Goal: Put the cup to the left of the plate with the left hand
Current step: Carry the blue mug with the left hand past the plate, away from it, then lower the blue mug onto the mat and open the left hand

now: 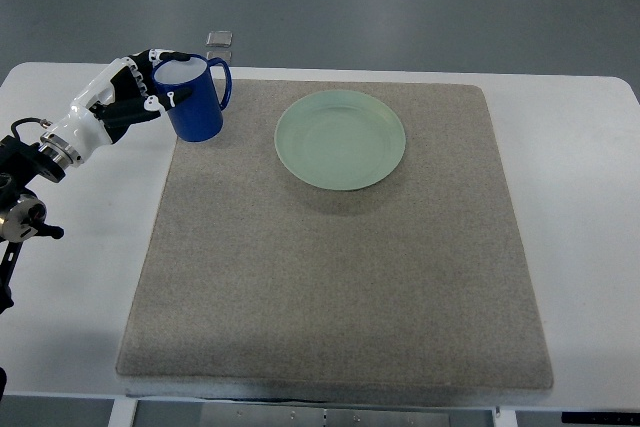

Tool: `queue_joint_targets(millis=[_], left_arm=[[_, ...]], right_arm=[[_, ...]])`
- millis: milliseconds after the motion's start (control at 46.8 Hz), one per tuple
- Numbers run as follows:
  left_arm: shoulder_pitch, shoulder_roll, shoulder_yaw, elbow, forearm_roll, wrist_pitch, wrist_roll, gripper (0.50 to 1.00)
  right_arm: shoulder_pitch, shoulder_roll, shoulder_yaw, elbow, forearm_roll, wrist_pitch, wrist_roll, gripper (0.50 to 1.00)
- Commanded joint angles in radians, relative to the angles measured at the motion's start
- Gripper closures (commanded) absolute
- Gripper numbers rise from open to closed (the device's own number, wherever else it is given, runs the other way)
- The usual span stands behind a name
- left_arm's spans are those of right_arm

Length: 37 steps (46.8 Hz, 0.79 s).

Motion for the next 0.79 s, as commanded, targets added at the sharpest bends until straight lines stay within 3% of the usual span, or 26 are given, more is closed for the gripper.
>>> queue_joint_targets(millis=[0,278,342,620,684,770], left_arm=[[0.002,0.0,0.026,0.009,0.001,0.049,-0.015,0.834],[0.008,0.0,0.111,0.009,0.001,0.131,-0.062,0.802],[0.008,-0.003,0.13,0.009,-0.001,0.151,-0.073,0.757],[0.014,-0.003,0.189,0.009,-0.002,0.162,-0.095,0.686],[0.017,-0.002,0.192,0.008,-0.007,0.162,-0.098,0.637],[0.026,0.003,0.193,0.002,-0.01,0.162,-0.113,0.617]], right_arm=[[0.0,0.0,0.0,0.0,0.0,0.0,0.0,0.568],[0.0,0.0,0.0,0.0,0.0,0.0,0.0,0.568],[0.0,0.0,0.0,0.0,0.0,0.0,0.001,0.568],[0.0,0.0,0.0,0.0,0.0,0.0,0.0,0.568],[0.0,0.0,0.0,0.0,0.0,0.0,0.0,0.568],[0.0,0.0,0.0,0.0,0.0,0.0,0.0,0.568]])
